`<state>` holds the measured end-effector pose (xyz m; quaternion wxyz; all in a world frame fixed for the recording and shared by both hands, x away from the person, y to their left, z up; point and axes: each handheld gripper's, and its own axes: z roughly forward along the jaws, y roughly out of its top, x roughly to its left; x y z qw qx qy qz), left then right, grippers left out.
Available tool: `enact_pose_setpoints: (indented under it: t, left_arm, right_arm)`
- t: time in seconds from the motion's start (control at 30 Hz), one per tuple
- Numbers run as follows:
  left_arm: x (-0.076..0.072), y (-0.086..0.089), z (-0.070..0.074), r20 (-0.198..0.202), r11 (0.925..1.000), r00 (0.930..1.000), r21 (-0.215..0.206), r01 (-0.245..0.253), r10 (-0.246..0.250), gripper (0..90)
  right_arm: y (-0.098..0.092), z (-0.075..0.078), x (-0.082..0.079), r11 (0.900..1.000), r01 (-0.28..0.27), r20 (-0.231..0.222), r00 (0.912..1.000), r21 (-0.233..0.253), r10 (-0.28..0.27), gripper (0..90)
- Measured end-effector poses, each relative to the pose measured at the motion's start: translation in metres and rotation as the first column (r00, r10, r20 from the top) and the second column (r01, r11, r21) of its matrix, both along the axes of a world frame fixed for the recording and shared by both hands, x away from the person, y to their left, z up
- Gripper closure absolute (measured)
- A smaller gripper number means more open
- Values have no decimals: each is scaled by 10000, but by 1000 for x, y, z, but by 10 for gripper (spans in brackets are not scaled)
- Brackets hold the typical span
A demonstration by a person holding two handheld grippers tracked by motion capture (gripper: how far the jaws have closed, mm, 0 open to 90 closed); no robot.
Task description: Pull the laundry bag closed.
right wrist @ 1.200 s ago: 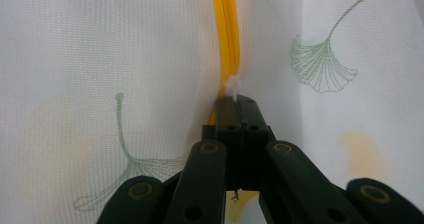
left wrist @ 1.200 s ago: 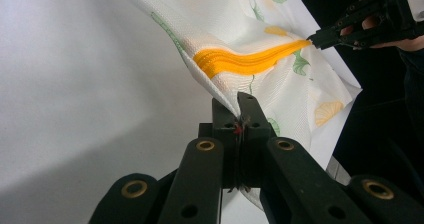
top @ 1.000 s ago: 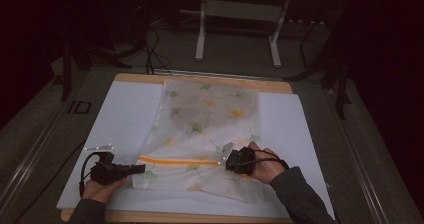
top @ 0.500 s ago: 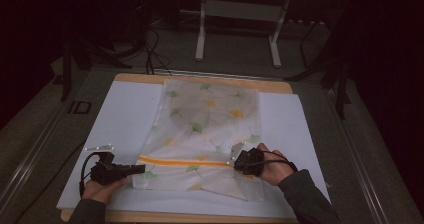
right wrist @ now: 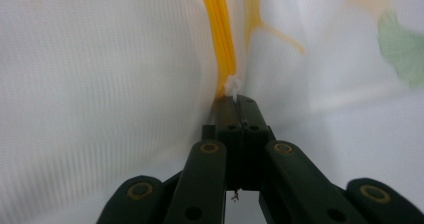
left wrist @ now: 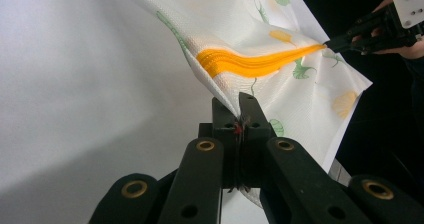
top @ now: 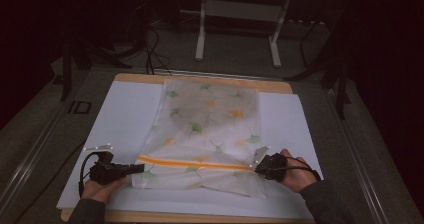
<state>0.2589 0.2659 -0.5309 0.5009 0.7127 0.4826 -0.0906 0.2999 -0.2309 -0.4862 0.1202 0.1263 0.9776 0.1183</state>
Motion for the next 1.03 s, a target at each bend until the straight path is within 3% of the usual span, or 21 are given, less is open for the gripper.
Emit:
enact_pose_setpoints:
  t: [0.2,0.33,0.47,0.53,0.6,0.73,0.87,0.93,1.03]
  left_arm:
    - [1,-6,1,17,9991,9991,65,429,-429,890]
    - [-1,-7,-1,-8,9985,9991,340,425,-425,811]
    - [-3,-4,2,206,9996,9997,241,135,-140,730]
    - [-5,-3,5,477,9983,9989,588,-60,31,693]
    - [-6,0,7,670,9976,9974,628,-299,257,658]
    - [-10,10,12,1072,9923,9894,653,-1052,979,639]
    - [-12,17,16,1557,9772,9749,1155,-1782,1594,626]
    - [-13,17,18,1779,9691,9674,1360,-2057,1804,617]
    - [-14,16,19,2139,9560,9550,1649,-2425,2053,608]
  right_arm:
    - [-11,0,-4,9998,200,147,9997,83,-201,900]
    - [-12,-4,-2,9978,532,-165,9985,398,-526,699]
    - [-17,-4,-1,9919,762,-419,9965,1016,-722,637]
    - [-22,-2,-1,9845,953,-480,9949,1473,-891,611]
    - [-28,0,0,9737,1145,-549,9929,1970,-1056,587]
    - [-42,3,0,9390,1764,-635,9843,2952,-1649,559]
    - [-55,2,2,9084,2244,-506,9740,3528,-2210,539]
    - [-60,1,2,8867,2563,-454,9648,3847,-2591,532]
    - [-67,-1,2,8416,3118,-488,9447,4410,-3244,523]
